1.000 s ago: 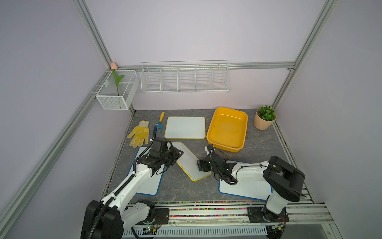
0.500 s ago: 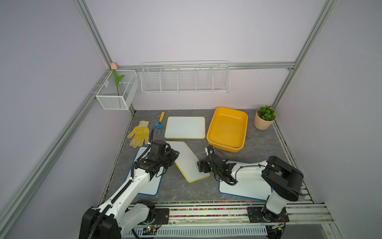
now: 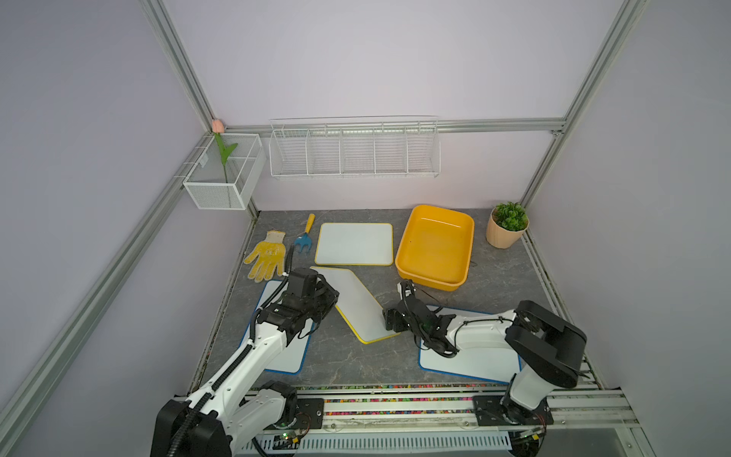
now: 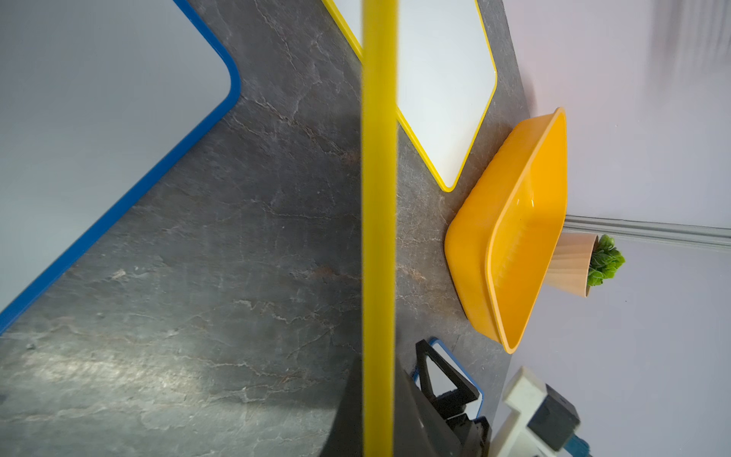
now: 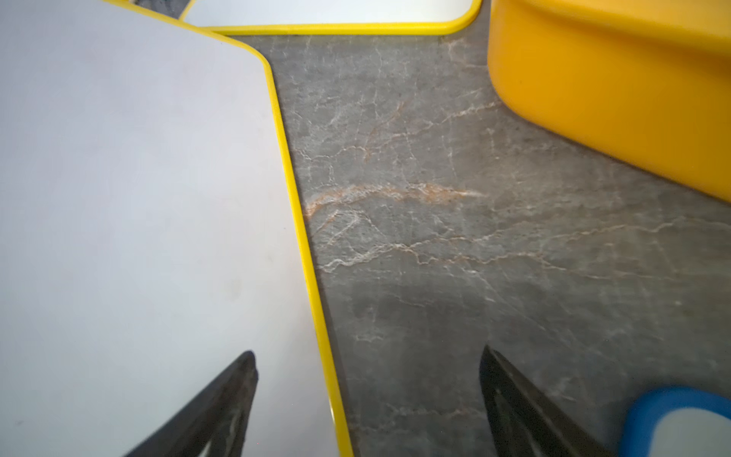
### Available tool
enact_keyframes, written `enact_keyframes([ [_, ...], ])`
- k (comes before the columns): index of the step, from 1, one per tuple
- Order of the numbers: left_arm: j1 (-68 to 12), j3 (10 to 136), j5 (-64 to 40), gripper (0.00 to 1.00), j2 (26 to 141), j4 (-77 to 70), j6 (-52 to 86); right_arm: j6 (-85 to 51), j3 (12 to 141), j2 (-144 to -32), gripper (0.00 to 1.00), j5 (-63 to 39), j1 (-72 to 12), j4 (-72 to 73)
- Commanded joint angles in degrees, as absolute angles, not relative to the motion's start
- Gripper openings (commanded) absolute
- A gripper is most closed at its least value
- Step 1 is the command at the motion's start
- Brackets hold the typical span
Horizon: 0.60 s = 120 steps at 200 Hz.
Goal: Put the whiteboard into the storage box
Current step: Pick up the whiteboard at the center of the board.
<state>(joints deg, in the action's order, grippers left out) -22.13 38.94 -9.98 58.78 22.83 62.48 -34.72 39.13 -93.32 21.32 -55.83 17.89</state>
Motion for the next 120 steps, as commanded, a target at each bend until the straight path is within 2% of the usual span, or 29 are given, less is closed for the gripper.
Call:
enact_keyframes([
  [1, -21.8, 44.1, -11.3, 0.00, 57.9, 21.6, 57.9, -29.9, 38.4, -87.7, 0.89, 25.0, -56.3, 16.9],
  [42, -21.8, 49.6, -15.3, 0.00, 57.7, 21.9, 50.3, -27.3, 38.5, -78.8, 0.89, 24.7, -54.7, 11.5],
  [84, -21.8, 53.5, -24.1, 0.00, 57.9, 19.8, 44.1, -30.0, 44.5, -77.1, 0.89, 20.6, -50.1, -2.3],
  [120, -21.8, 55.4, -29.8, 0.00, 57.9, 19.5, 39.6, -30.7, 44.3, -71.9, 0.89, 17.2, -48.6, -3.5],
])
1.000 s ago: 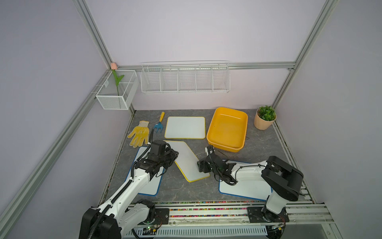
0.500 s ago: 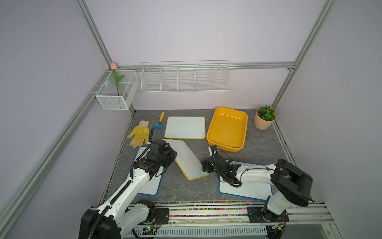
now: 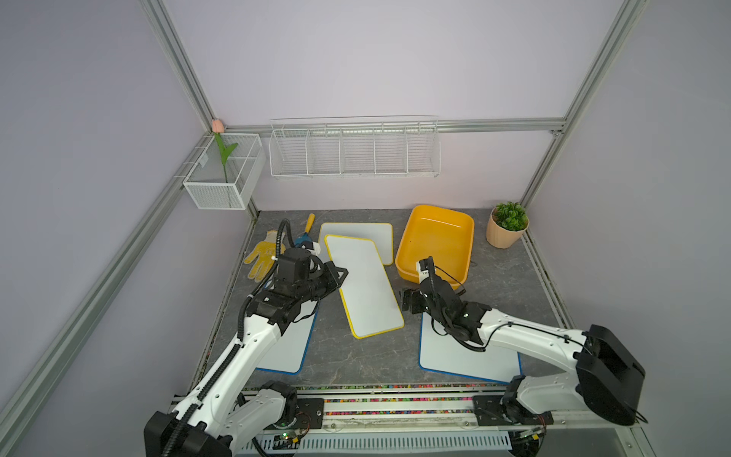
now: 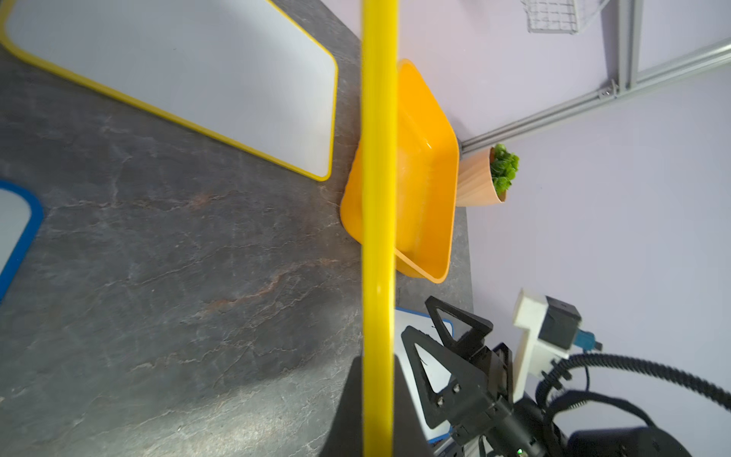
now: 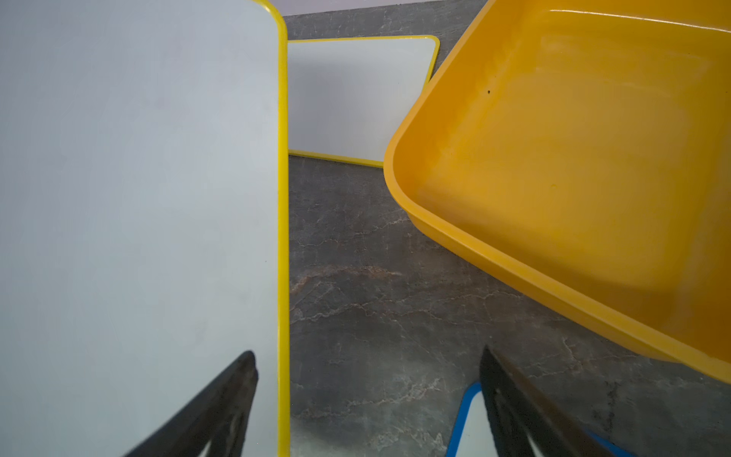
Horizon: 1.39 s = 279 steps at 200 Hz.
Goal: Put the whiteboard into the storage box
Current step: Pick up the whiteboard at the center of the board.
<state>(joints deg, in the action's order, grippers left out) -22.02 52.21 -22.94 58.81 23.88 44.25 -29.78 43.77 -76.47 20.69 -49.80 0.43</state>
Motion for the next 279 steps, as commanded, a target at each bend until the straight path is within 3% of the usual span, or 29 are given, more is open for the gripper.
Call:
enact_keyframes([
  [1, -21.8, 55.4, -29.8, 0.00, 57.9, 19.4, 39.6, -30.8, 44.3, -71.7, 0.89, 17.0, -48.5, -3.6],
  [61, -21.7, 54.0, -27.2, 0.00, 57.2, 10.7, 49.1, -34.0, 41.5, -59.5, 0.89, 12.4, -46.9, -2.6],
  [99, -21.8, 56.4, -26.9, 0.00, 60.8, 13.4, 51.7, -5.4, 41.3, -54.5, 0.89, 25.3, -52.1, -1.7],
  [124, -21.6, 58.7, -26.4, 0.00, 62.7, 17.6, 51.5, 8.5, 37.6, -50.1, 0.90, 25.4, -54.0, 4.6],
  [158, -20.8, 60.8, -27.4, 0.00, 65.5, 19.7, 53.0, 17.1, 34.8, -47.2, 0.92, 23.2, -55.9, 6.8],
  [190, -20.0, 61.4, -30.4, 0.00, 69.2, 17.1, 56.2, 20.8, 34.4, -47.9, 0.92, 21.1, -59.2, 6.5],
  [279, -16.1, 65.1, -37.2, 0.00, 78.1, 13.3, 59.9, 31.2, 38.6, -58.2, 0.93, 29.0, -70.6, 7.6],
])
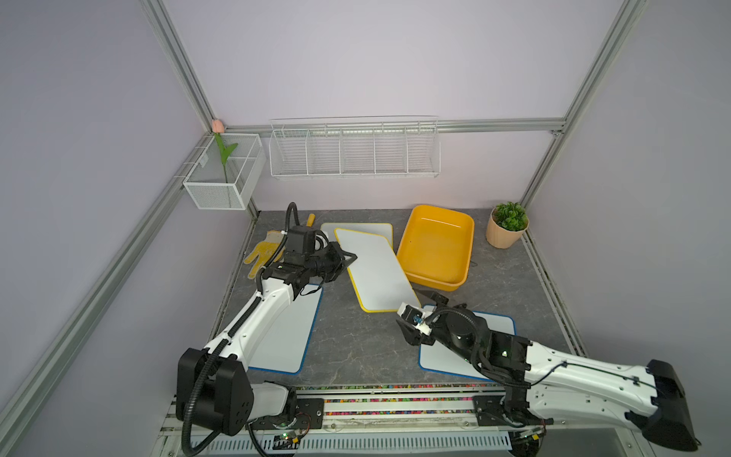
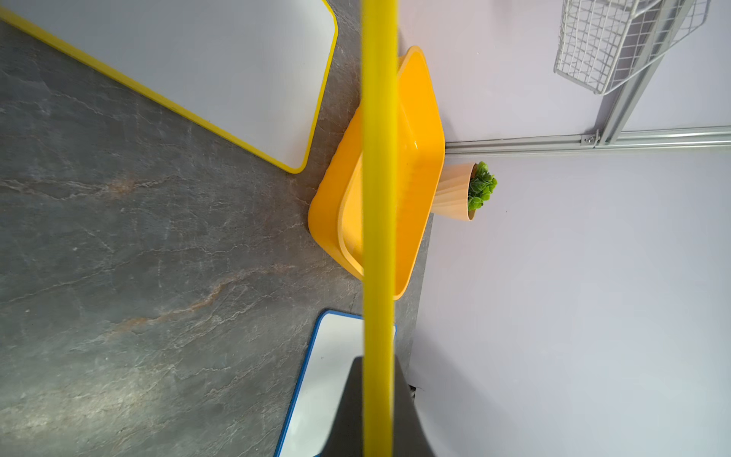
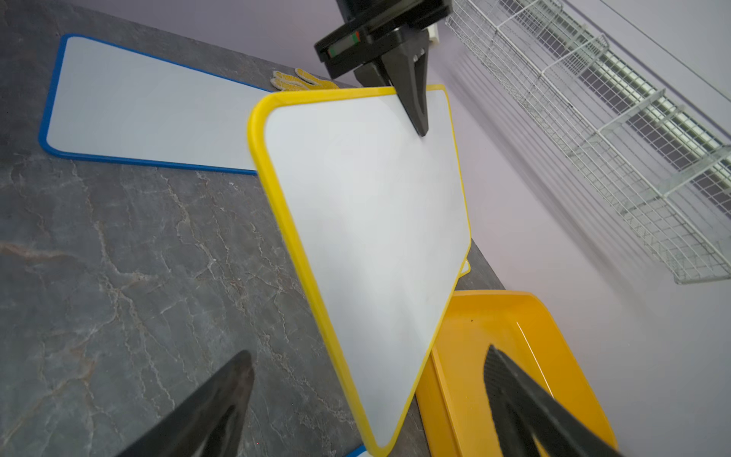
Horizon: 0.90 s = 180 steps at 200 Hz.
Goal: Put the whiteboard into the storage box
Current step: Pick up the whiteboard at the center of the board.
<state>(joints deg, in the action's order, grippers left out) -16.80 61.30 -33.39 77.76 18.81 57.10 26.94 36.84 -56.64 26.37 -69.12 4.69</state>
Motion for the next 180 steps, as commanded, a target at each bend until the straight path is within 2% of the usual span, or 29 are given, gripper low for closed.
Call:
enact_keyframes([
  [1, -16.0, 65.1, -37.2, 0.00, 78.2, 13.3, 59.9, 31.2, 38.6, -58.3, 0.93, 29.0, -70.6, 7.7],
  [44, -15.5, 64.4, -37.7, 0.00, 80.6, 9.7, 64.7, 34.9, 38.9, -64.5, 0.97, 31.8, -70.6, 13.2],
  [68, -15.0, 64.5, -37.7, 0.00, 81.9, 8.7, 66.2, 35.5, 39.4, -66.8, 1.00, 30.1, -68.6, 15.7],
  [79, -14.9, 64.4, -37.8, 0.00, 82.2, 8.3, 66.8, 36.1, 39.8, -68.0, 0.98, 29.9, -67.8, 16.9],
  [97, -14.7, 64.4, -37.8, 0.00, 82.5, 8.0, 67.7, 36.2, 40.4, -69.6, 0.91, 28.7, -66.0, 18.6],
  [144, -14.2, 64.6, -38.0, 0.00, 83.5, 9.7, 67.9, 38.8, 43.5, -75.1, 0.52, 27.2, -63.9, 20.9],
  [180, -13.6, 65.5, -38.7, 0.00, 85.0, 11.2, 68.4, 39.8, 44.2, -77.3, 0.39, 28.4, -63.3, 23.9],
])
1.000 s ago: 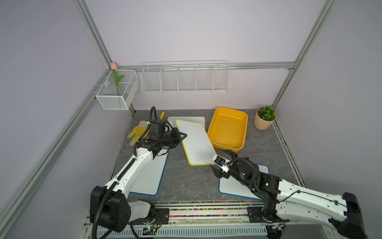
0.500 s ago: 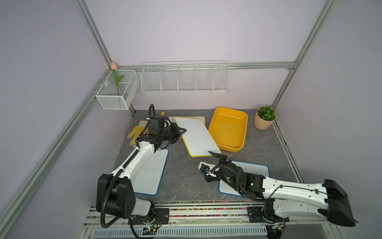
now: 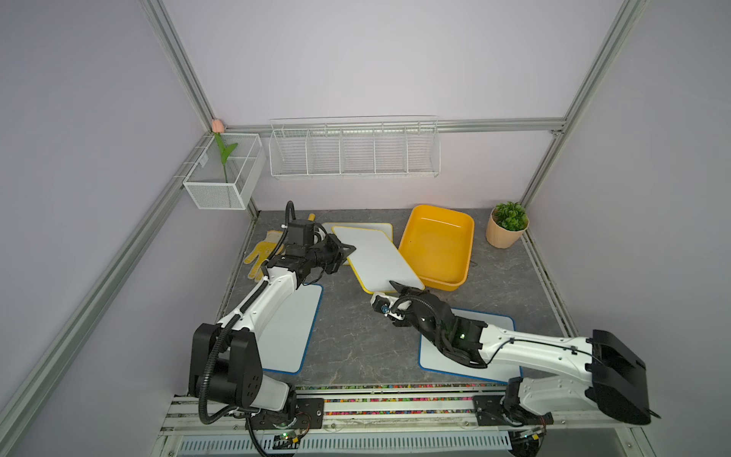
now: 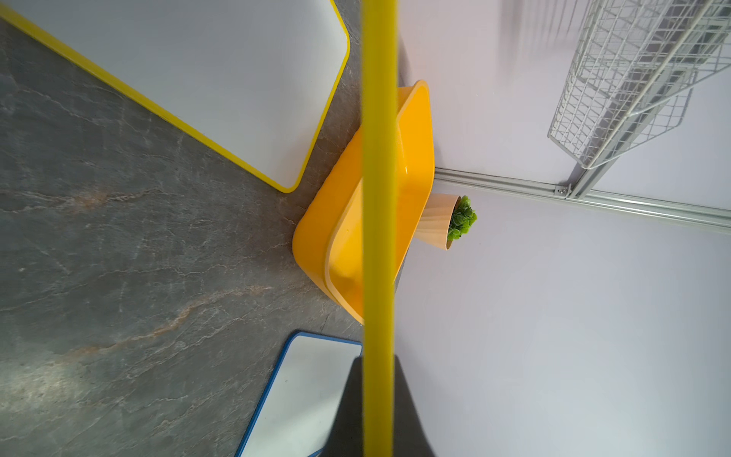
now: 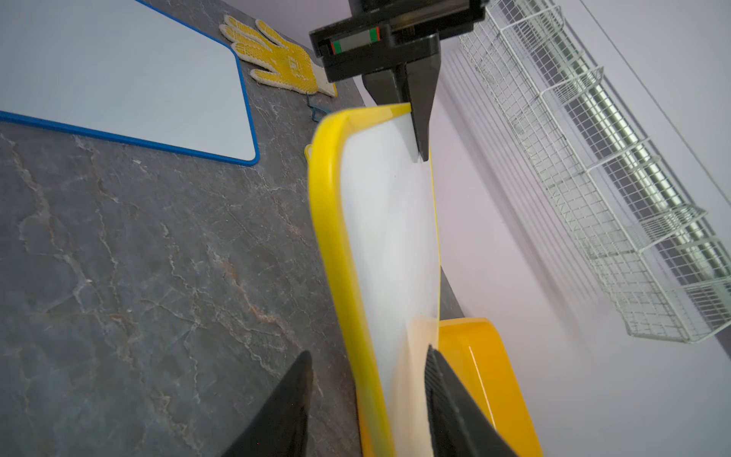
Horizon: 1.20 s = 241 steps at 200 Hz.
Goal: Put the whiteboard into the storage box
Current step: Pick up the whiteboard at the center of the board.
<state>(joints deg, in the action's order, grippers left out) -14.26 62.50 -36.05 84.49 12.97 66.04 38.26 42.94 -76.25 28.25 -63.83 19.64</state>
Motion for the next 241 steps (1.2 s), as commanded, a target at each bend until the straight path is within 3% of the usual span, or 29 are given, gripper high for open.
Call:
enact_keyframes([
  [1, -13.6, 65.5, -38.7, 0.00, 85.0, 11.2, 68.4, 39.8, 44.3, -77.3, 0.39, 28.4, -63.3, 23.9],
  [110, -13.4, 65.3, -41.5, 0.00, 86.9, 6.6, 73.1, 36.9, 46.4, -79.2, 0.08, 28.1, -61.5, 23.9],
  [131, -13.4, 65.5, -41.4, 0.00, 86.7, 6.2, 73.1, 36.7, 46.8, -78.5, 0.06, 28.5, -61.2, 23.6],
  [199, -13.4, 67.2, -40.0, 0.21, 84.3, 9.9, 69.5, 33.0, 49.4, -71.8, 0.06, 25.7, -58.5, 19.7],
  [241, -13.4, 67.8, -38.9, 0.51, 82.4, 11.4, 66.1, 31.5, 52.4, -67.7, 0.06, 23.5, -56.6, 13.9],
])
